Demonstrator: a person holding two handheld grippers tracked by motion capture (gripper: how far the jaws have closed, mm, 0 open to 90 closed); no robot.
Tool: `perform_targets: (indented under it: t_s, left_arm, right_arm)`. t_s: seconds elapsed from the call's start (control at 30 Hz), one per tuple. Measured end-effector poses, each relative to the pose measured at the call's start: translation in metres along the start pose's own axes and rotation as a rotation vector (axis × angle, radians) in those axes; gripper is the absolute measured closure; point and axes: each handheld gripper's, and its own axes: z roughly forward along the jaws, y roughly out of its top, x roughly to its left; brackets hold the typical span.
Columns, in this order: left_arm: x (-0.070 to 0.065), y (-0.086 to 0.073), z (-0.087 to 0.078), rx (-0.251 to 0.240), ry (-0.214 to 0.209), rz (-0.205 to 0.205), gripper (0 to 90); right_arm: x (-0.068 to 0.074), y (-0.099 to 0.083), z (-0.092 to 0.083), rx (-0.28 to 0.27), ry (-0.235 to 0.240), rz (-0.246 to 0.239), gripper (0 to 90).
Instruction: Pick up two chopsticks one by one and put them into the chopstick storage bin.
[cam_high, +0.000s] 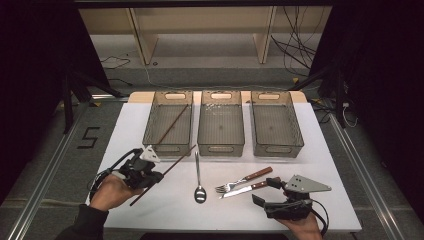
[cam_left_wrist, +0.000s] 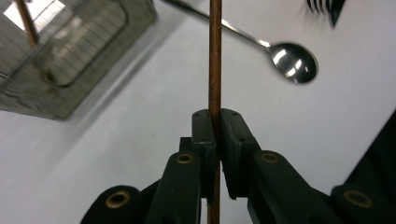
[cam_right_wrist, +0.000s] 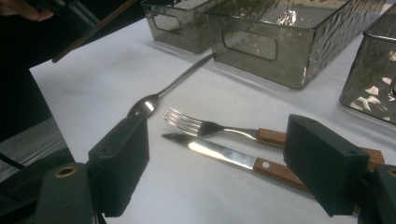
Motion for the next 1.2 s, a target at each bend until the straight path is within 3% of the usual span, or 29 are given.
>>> perform_targets:
  t_s: [0.47, 0.97, 1.2]
  left_arm:
    - [0.030, 0.025, -0.004, -0.160, 0.052, -0.086, 84.3]
    - [0.063, 0.062, 0.001, -0.225, 0.084, -0.158, 84.3]
    - [0.080, 0.086, -0.006, -0.225, 0.119, -0.160, 84.3]
  right_arm:
    - [0.000, 0.000, 0.000, -0.001, 0.002, 0.001, 23.1]
    - [0.000, 0.000, -0.001, -0.004, 0.006, 0.003, 23.0]
    - [-0.001, 0.000, -0.001, -0.006, 0.007, 0.006, 23.0]
